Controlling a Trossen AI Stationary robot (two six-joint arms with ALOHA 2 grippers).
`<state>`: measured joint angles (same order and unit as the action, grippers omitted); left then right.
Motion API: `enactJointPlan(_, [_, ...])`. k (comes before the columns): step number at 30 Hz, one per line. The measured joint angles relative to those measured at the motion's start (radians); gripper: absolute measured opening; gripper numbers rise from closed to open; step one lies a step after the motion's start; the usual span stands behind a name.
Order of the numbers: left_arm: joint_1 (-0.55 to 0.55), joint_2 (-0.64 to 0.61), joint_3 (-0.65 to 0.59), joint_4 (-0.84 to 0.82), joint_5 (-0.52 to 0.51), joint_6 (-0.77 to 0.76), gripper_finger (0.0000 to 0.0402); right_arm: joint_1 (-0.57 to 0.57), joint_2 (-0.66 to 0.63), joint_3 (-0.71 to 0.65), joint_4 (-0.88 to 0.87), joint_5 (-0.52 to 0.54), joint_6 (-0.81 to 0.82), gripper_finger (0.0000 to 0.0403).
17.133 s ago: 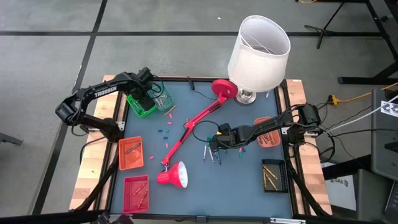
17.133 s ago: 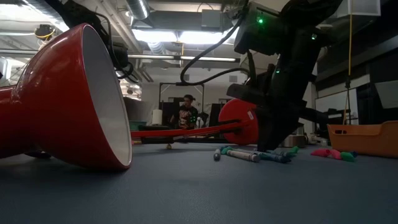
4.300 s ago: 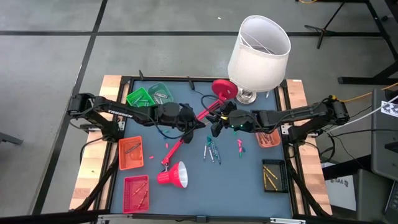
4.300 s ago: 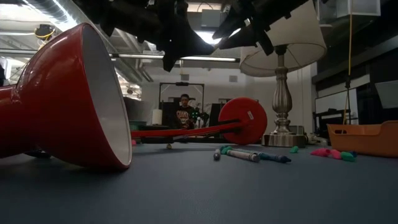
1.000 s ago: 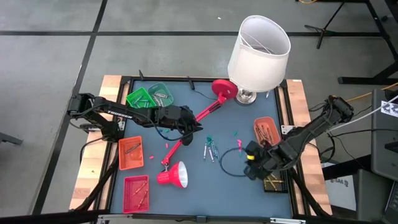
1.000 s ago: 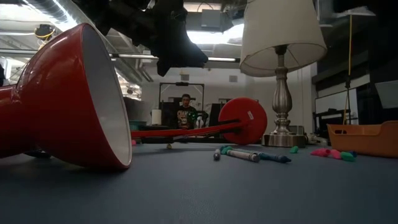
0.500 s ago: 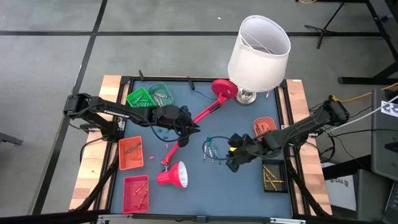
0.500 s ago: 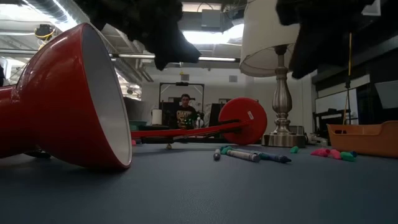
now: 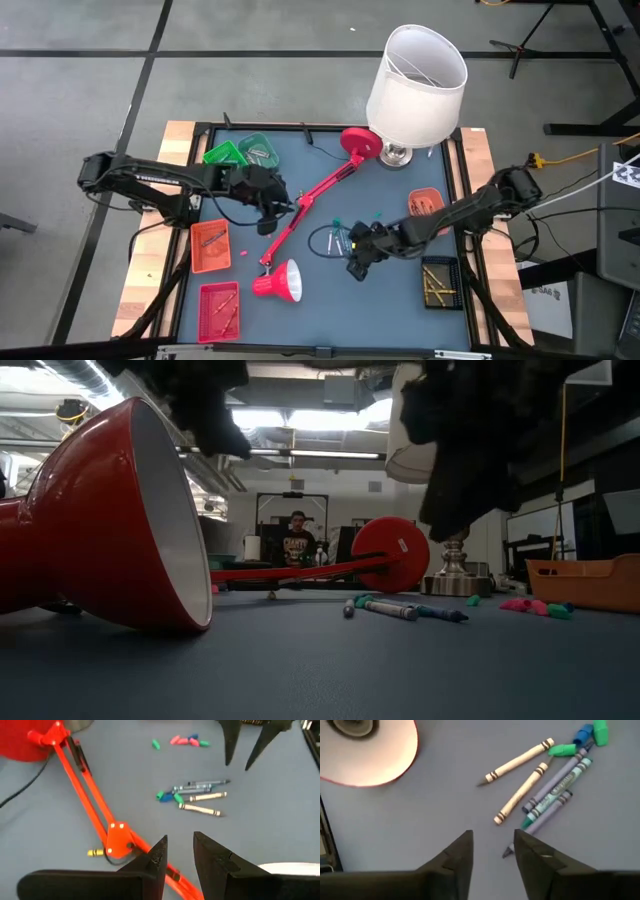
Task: Sort crayons
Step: Put the right dark blue crayon into the left orange bin
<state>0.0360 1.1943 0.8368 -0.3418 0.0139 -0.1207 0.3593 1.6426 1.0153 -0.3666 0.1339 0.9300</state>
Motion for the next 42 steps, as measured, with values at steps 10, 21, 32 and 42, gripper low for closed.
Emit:
enactJointPlan(10, [0.0,-0.002,0.0,-0.095,-0.002,0.0,0.0078,-0.055,0.065,0.0,-0.006,-0.004,-0.001,0.0202])
enactJointPlan(21, [0.0,-0.002,0.0,-0.092,-0.002,0.0,0.0078,-0.052,0.149,0.0,-0.001,-0.048,-0.001,0.0202])
enactJointPlan(32, [0.0,-0.002,0.0,-0.091,-0.002,-0.002,0.0078,-0.051,0.189,0.006,-0.036,-0.031,-0.003,0.02])
enactJointPlan(42, [0.0,-0.002,0.0,-0.091,-0.002,-0.003,0.0078,-0.052,0.19,0.003,-0.064,-0.018,-0.002,0.0127])
